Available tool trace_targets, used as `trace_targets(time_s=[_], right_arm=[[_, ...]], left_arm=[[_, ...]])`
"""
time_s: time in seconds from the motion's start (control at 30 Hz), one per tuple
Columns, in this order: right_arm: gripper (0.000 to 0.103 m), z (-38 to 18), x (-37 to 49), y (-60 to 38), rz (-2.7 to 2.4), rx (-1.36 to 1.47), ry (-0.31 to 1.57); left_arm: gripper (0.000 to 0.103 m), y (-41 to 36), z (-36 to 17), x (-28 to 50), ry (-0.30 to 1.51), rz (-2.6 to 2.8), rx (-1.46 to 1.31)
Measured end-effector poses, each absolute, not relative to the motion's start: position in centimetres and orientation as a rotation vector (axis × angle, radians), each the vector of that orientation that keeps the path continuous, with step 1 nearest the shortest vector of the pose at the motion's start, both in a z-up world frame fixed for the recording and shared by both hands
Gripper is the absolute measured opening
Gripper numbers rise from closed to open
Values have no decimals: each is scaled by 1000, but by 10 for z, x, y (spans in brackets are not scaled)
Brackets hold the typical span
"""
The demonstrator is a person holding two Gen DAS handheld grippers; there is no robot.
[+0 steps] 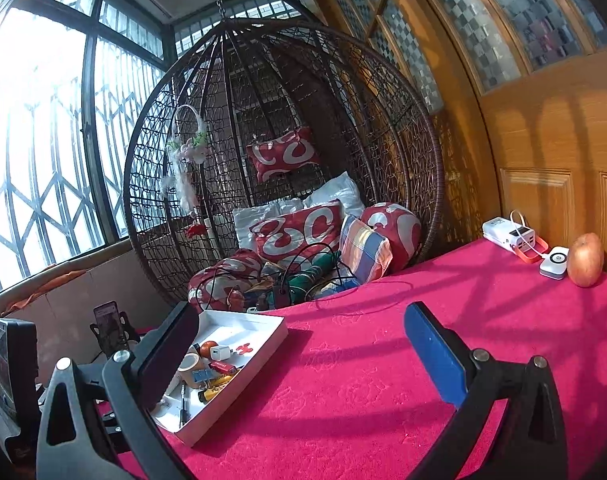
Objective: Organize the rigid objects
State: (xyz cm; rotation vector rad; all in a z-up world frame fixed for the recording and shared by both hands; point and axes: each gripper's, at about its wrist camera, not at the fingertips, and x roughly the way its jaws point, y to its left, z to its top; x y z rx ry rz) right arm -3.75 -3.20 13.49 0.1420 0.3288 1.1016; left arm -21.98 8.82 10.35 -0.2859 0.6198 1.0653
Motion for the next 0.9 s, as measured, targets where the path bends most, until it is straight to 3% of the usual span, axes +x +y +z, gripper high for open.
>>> trace_targets(time_s=[0.9], right_arm=[[103, 132, -54, -41, 1088, 111, 306]], left_arm=[[103, 74, 107, -230, 601, 1060, -300]])
